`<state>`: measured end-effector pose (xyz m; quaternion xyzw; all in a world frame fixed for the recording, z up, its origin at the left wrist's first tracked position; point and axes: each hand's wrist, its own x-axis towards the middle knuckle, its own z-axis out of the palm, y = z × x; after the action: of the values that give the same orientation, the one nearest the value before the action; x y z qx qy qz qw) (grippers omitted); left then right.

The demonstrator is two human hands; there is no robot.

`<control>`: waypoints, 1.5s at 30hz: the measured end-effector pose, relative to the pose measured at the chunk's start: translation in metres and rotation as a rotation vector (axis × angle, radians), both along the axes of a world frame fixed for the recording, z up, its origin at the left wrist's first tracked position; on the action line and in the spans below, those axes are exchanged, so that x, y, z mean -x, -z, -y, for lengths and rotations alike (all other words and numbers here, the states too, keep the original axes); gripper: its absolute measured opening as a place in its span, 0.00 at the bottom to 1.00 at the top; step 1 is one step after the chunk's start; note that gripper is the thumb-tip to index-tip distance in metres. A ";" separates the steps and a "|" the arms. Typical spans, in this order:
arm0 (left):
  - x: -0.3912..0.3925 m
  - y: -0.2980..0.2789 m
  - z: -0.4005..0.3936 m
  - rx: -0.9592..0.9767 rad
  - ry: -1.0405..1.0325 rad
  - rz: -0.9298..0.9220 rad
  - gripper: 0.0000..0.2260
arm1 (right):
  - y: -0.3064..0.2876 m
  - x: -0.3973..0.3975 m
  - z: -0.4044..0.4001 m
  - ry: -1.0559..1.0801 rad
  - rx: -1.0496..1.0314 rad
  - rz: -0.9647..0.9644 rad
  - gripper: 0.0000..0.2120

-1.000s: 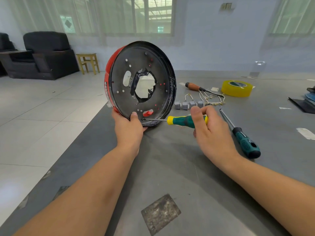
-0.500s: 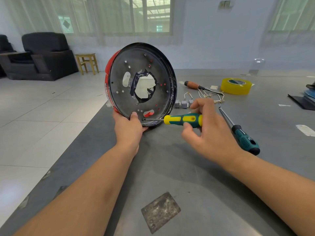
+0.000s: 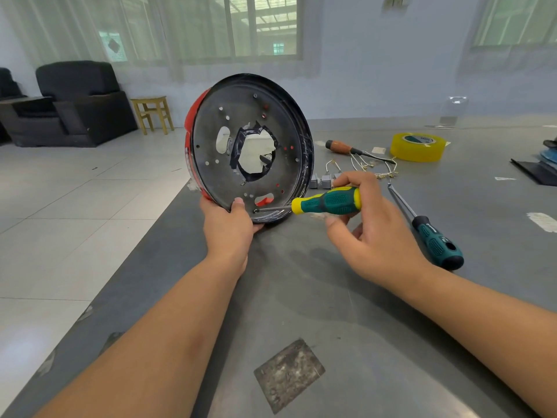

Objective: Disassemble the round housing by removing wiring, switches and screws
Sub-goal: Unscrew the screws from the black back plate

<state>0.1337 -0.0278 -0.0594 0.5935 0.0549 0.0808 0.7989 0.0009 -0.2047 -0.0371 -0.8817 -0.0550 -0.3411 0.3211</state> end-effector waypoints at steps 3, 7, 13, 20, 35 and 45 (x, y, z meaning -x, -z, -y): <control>-0.001 0.000 0.000 0.010 -0.001 -0.011 0.22 | -0.003 0.000 -0.001 0.046 -0.035 0.028 0.14; 0.000 0.000 0.000 0.009 0.006 -0.002 0.21 | -0.004 -0.001 0.000 0.083 -0.021 0.030 0.10; 0.001 0.000 -0.001 0.024 0.014 0.007 0.21 | -0.004 -0.002 0.003 0.143 0.035 0.001 0.15; 0.001 -0.001 0.000 0.015 0.010 0.003 0.21 | 0.000 -0.001 0.002 0.144 0.074 0.034 0.21; 0.004 -0.003 0.000 0.051 0.023 0.012 0.20 | 0.000 -0.003 0.004 0.066 -0.056 -0.008 0.18; 0.002 -0.001 -0.002 0.036 0.028 0.002 0.19 | 0.002 -0.004 0.005 0.088 -0.034 -0.035 0.19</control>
<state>0.1316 -0.0261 -0.0582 0.5798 0.0473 0.0693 0.8104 0.0051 -0.2100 -0.0389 -0.8836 -0.0048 -0.3404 0.3215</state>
